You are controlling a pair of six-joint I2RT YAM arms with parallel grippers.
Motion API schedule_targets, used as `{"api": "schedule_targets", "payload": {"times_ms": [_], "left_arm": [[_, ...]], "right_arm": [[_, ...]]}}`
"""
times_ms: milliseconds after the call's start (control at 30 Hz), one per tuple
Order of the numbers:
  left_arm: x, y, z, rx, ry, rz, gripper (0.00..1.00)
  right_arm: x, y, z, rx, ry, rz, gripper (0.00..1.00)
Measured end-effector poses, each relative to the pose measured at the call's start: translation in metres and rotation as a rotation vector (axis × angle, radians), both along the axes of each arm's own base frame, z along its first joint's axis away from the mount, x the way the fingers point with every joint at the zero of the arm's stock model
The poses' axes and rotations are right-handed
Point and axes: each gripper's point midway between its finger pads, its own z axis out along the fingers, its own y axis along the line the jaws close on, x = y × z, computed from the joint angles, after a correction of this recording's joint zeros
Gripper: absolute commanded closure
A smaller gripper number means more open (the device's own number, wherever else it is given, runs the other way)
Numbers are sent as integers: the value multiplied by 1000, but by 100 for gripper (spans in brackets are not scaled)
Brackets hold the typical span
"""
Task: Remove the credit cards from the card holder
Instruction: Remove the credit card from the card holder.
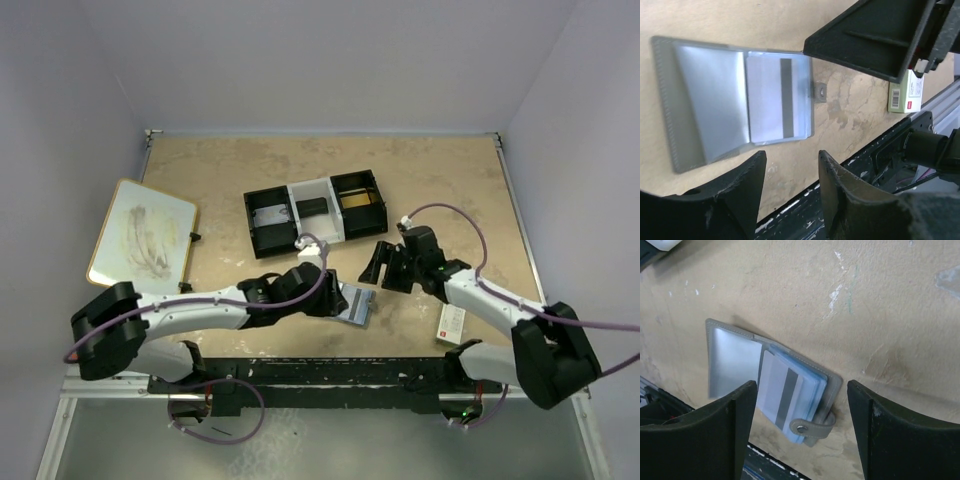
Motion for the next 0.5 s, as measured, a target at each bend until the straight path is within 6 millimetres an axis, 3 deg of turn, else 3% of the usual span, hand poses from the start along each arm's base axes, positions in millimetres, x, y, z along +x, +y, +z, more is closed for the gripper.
{"api": "schedule_targets", "payload": {"times_ms": [100,300,500], "left_arm": [[-3,19,-3,-19,13,68,57],[-15,53,-44,33,98,172,64],[-4,60,-52,32,112,302,78]], "right_arm": [[5,3,-11,-29,19,46,29],[-1,10,-24,0,30,89,35],[-24,17,-28,106,26,122,51]]}}
